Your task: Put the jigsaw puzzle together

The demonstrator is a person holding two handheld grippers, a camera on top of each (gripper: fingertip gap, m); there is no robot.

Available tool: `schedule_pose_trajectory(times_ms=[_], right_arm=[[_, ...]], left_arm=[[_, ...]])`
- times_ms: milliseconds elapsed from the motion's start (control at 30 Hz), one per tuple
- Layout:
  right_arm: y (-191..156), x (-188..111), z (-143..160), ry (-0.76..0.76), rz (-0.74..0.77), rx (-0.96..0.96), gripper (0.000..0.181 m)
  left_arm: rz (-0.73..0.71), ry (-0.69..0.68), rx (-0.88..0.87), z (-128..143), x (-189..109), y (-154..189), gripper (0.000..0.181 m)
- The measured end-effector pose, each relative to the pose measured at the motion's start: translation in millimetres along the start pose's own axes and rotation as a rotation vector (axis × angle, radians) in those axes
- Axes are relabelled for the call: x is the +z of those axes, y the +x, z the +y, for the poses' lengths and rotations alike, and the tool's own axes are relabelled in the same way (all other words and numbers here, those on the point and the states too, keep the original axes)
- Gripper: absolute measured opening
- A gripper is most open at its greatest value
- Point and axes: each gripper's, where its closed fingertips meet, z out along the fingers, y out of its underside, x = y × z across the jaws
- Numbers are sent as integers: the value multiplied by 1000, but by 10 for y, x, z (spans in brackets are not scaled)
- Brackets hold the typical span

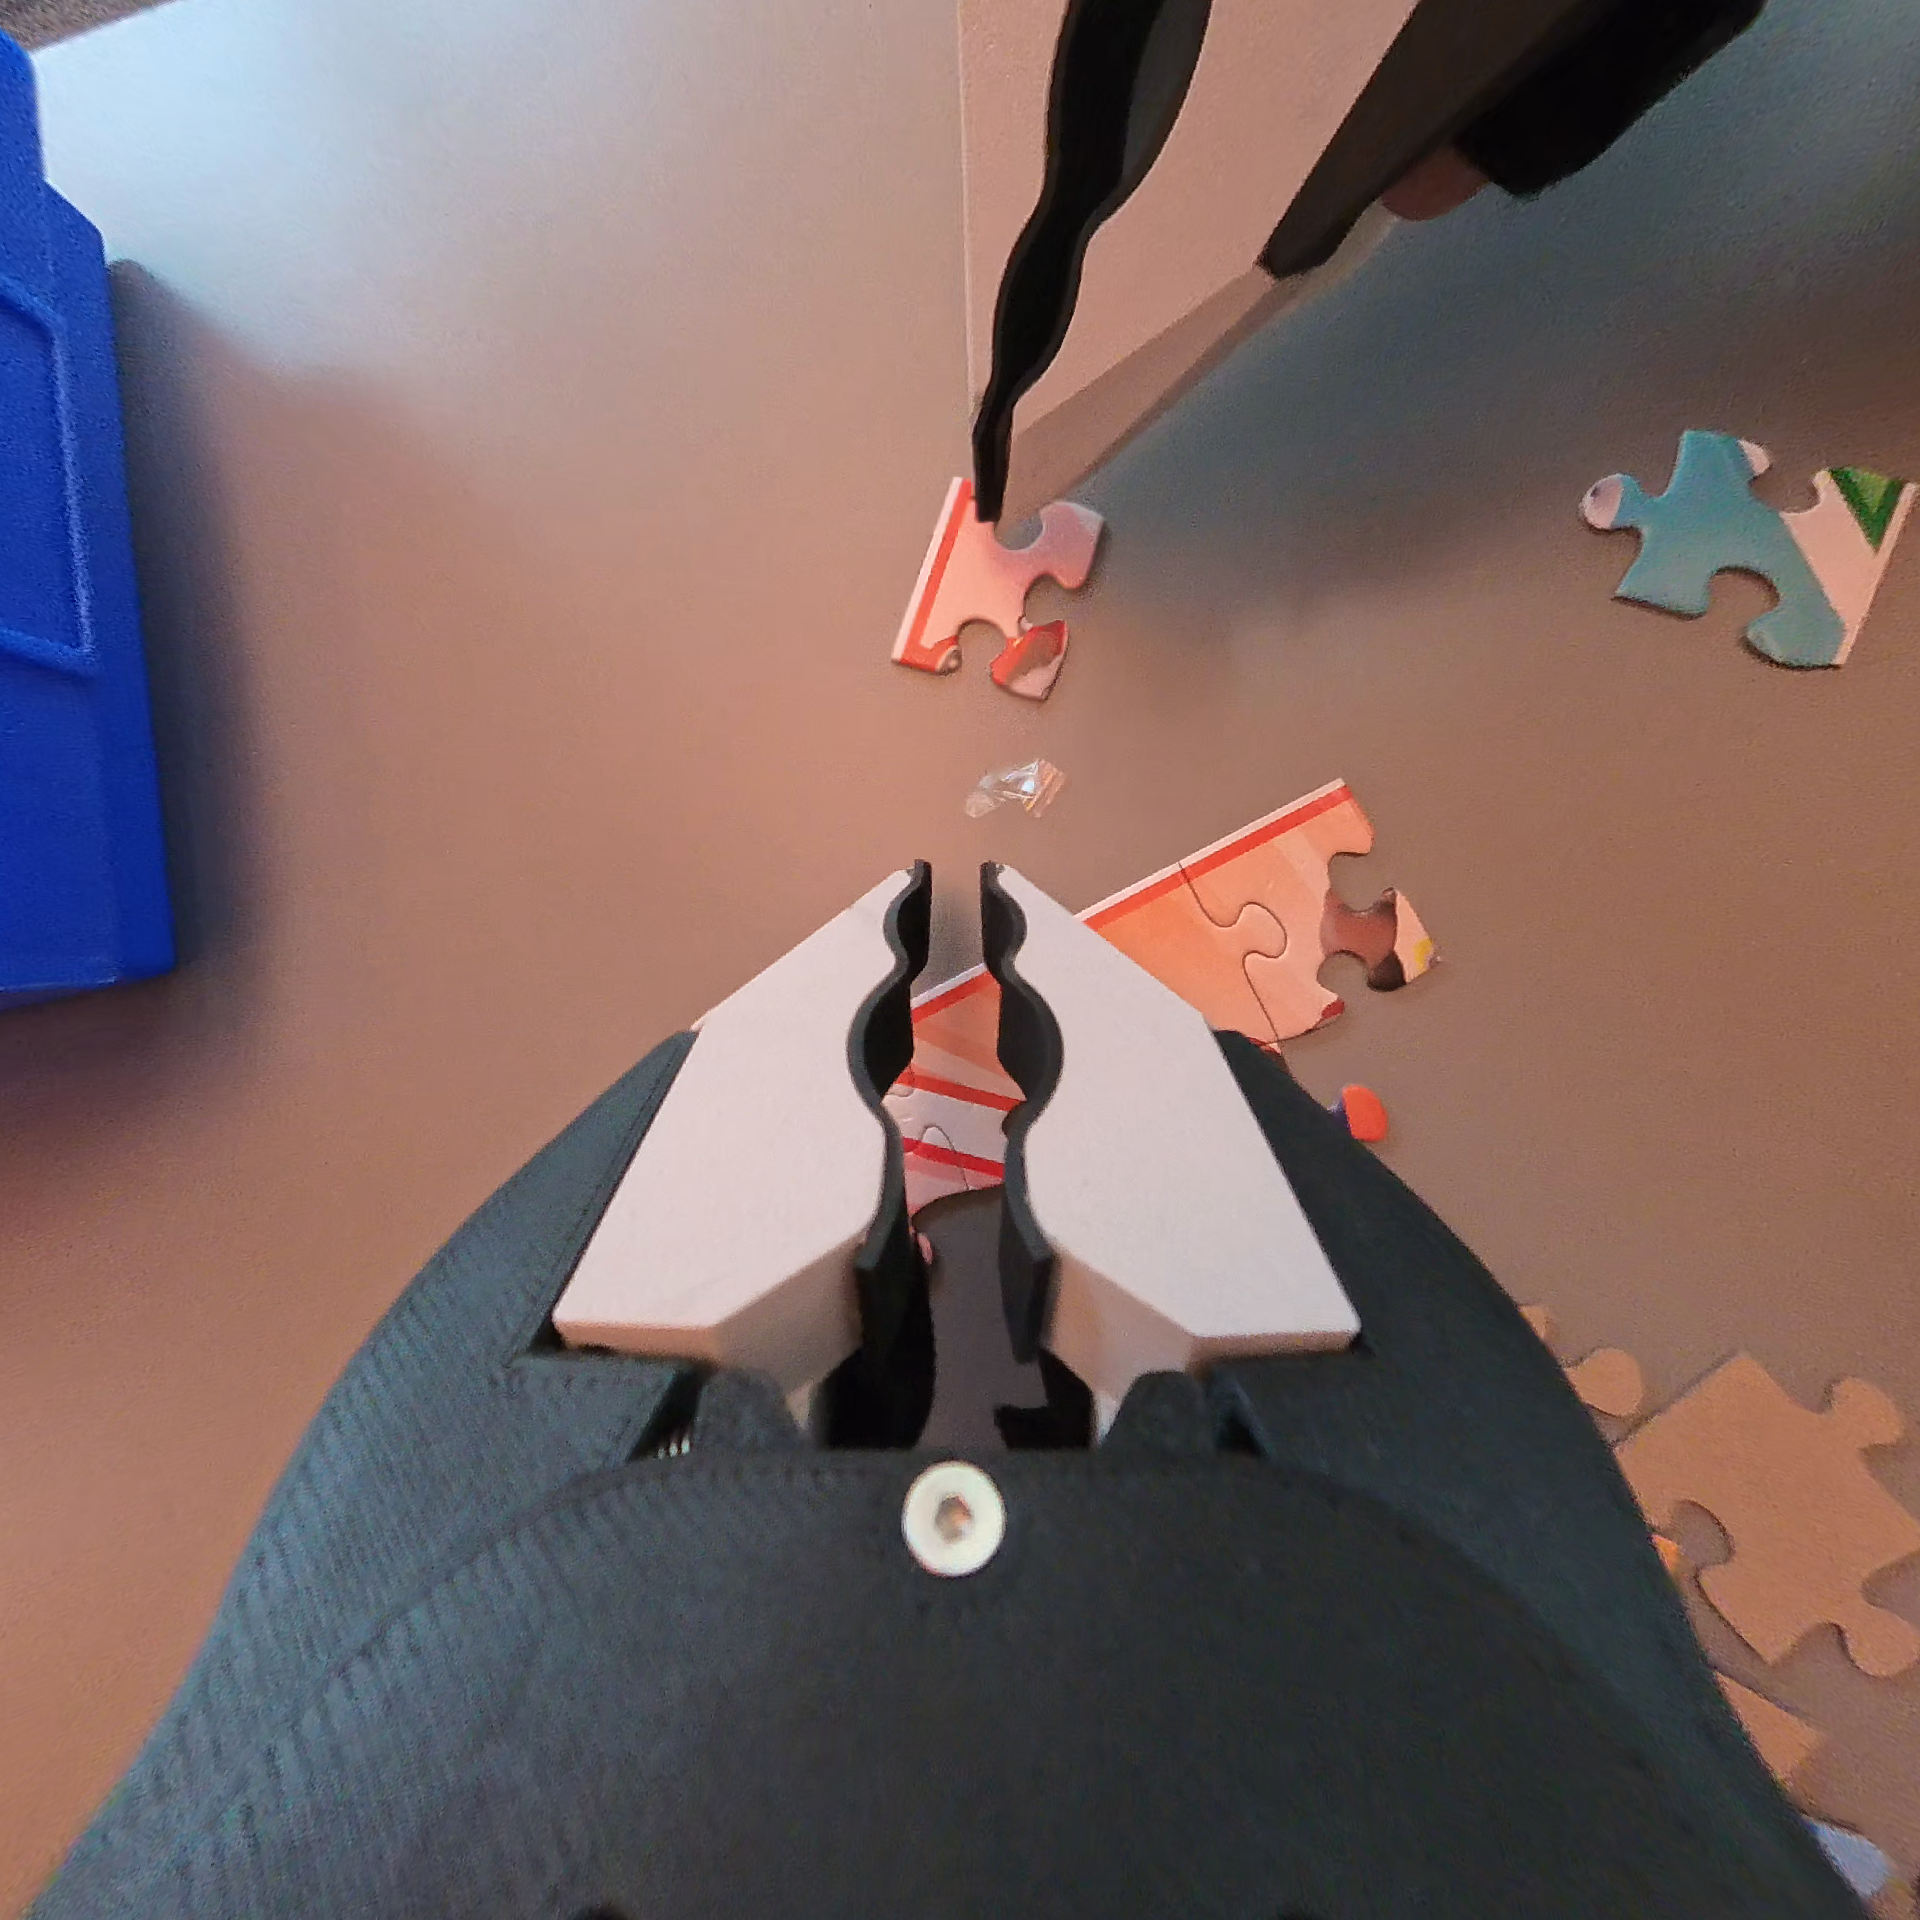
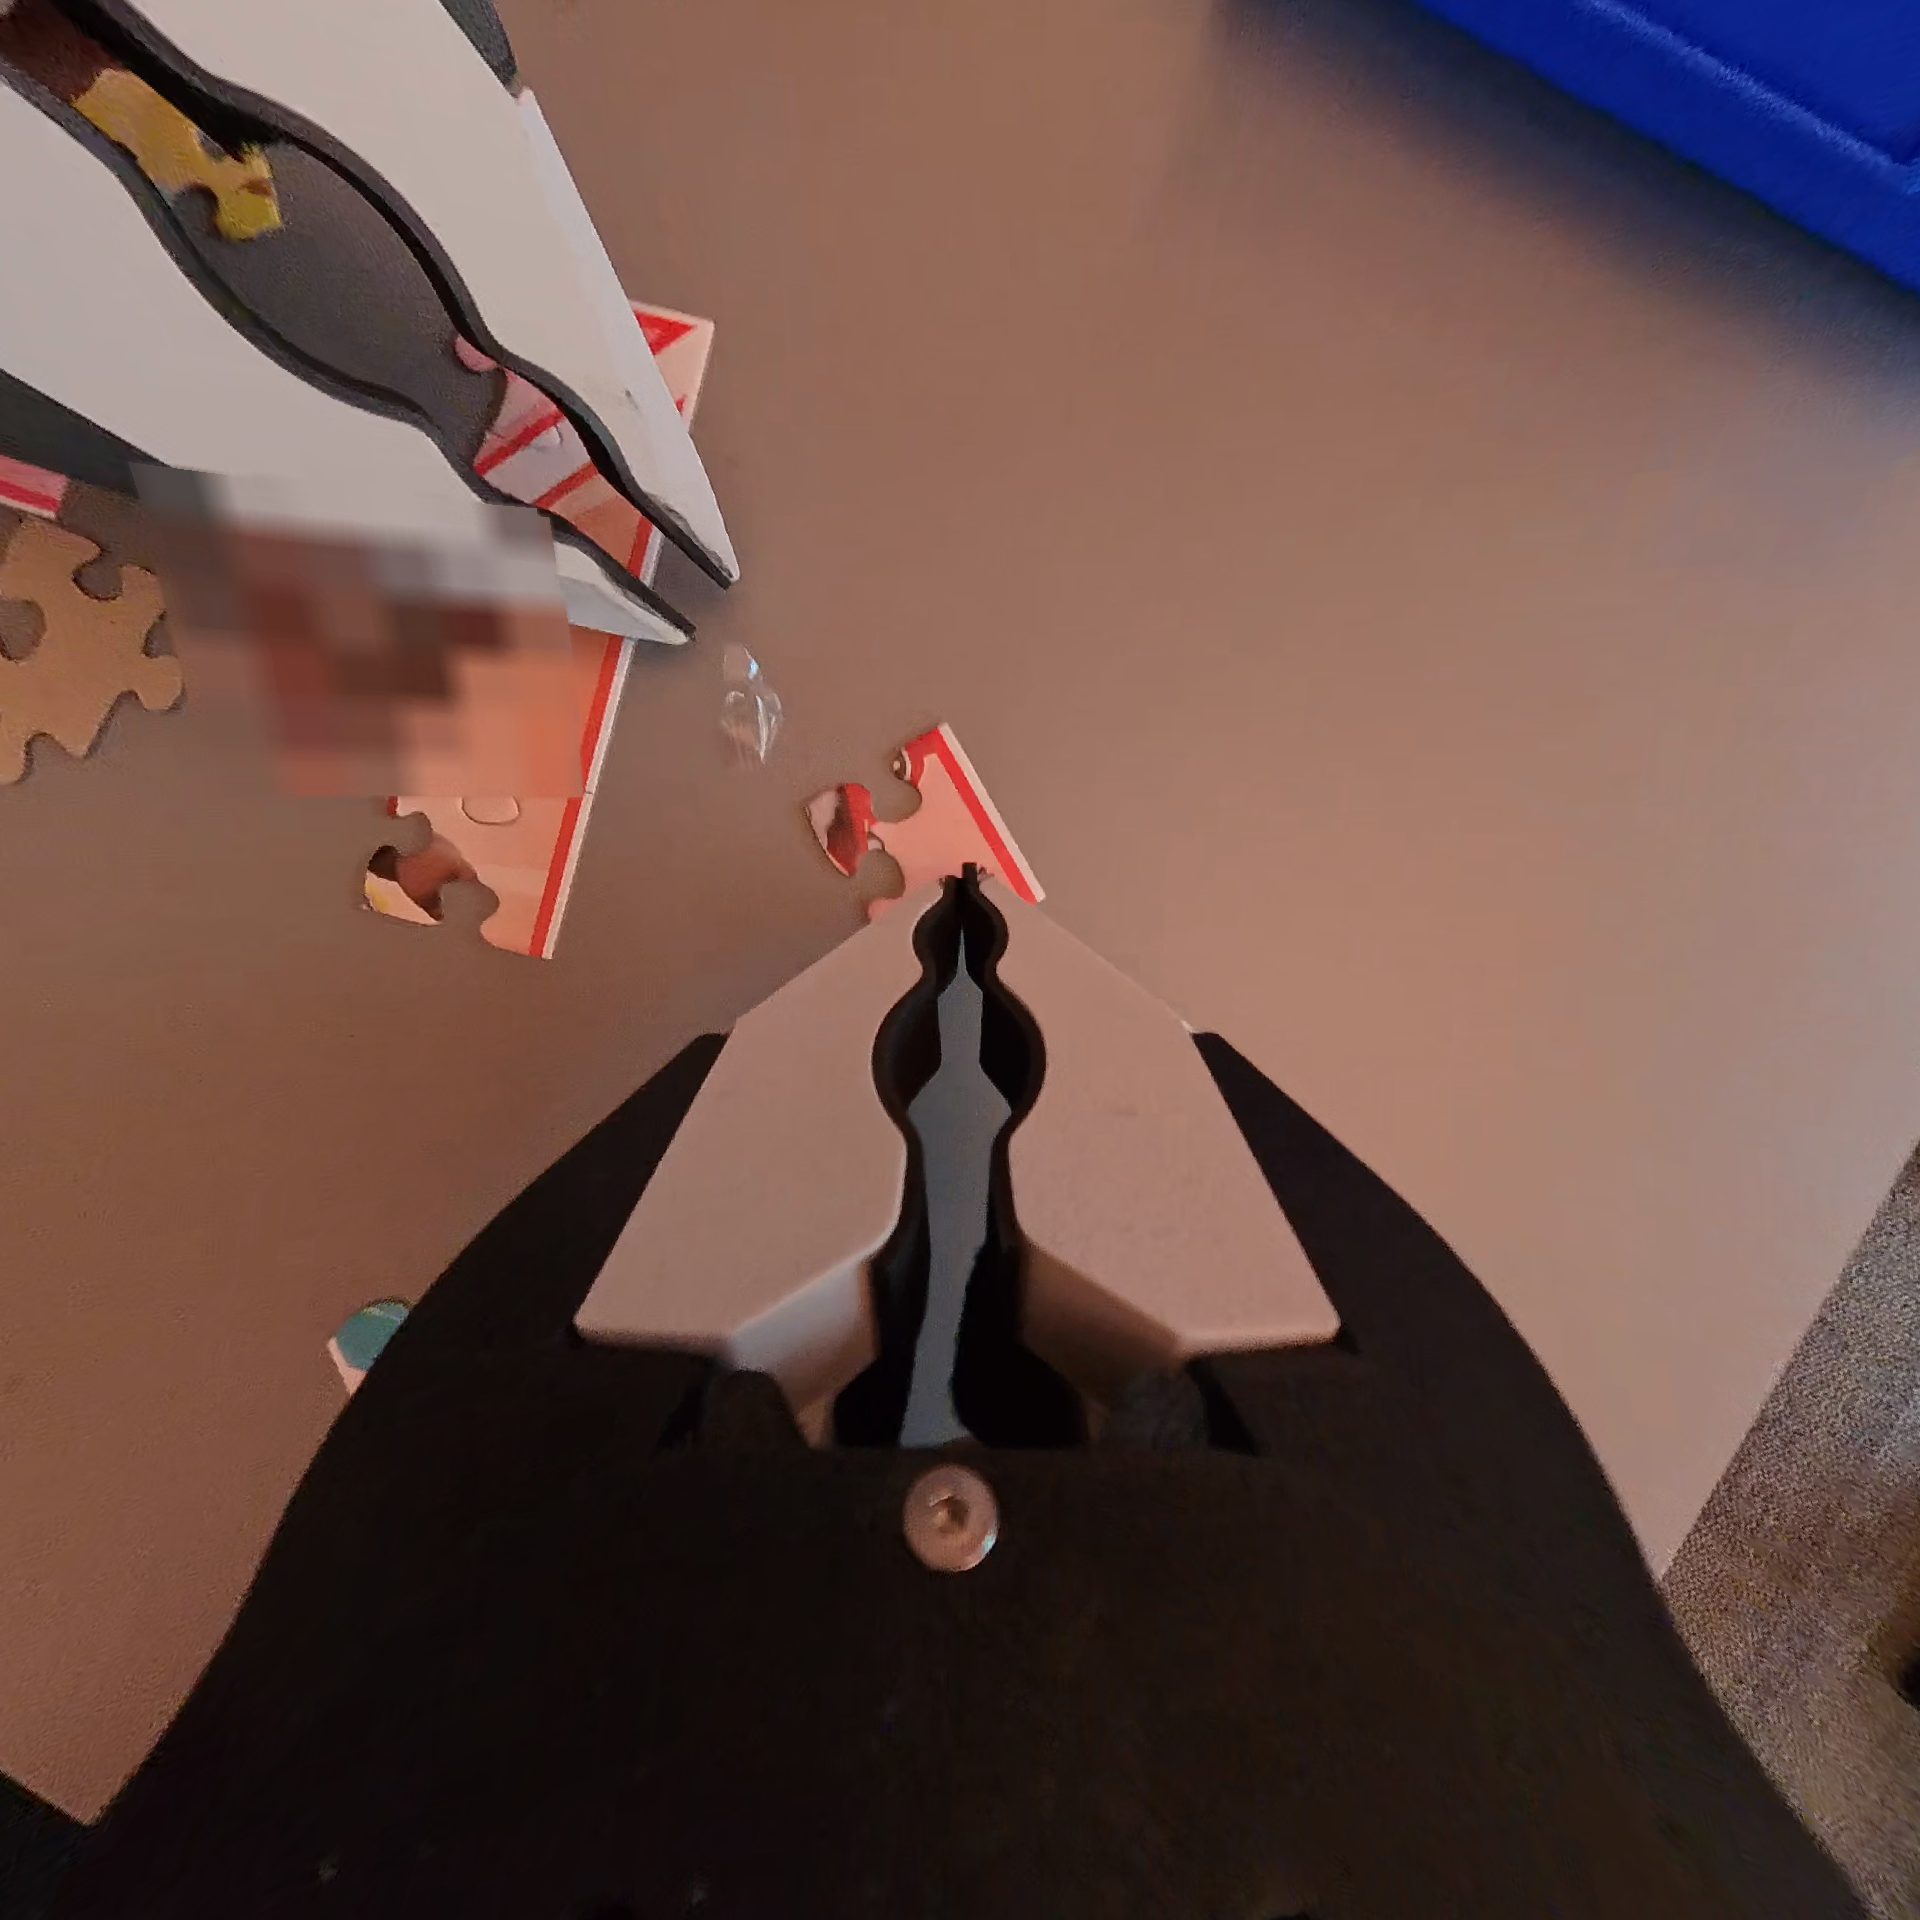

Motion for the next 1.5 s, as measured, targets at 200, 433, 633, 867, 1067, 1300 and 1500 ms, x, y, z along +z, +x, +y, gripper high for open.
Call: schedule_pose_trajectory(times_ms=[200, 433, 633, 867, 1067, 1300, 1500], right_arm=[[-70, 24, 74, -56, 7, -18, 0], [-567, -161, 333, -118, -2, -12, 0], [-1164, -252, 453, -116, -62, -35, 0], [-1796, -386, 624, -58, -144, 43, 0], [-2190, -517, 795, 14, -143, 123, 0], [-2393, -612, 915, 88, -153, 201, 0], [-2488, -658, 977, 111, -156, 212, 0]], left_arm=[[-26, 0, 3, -30, -176, 15, 7], [-3, 12, 33, -17, -393, 370, 15], [11, 9, 116, -6, -671, 1083, 33], [-16, 13, 158, 176, -656, 2040, 53], [-219, 12, 302, 159, -546, 2432, 37], [-245, -59, 352, 237, -511, 2691, 45], [-397, -25, 459, 222, -465, 2647, 15]])
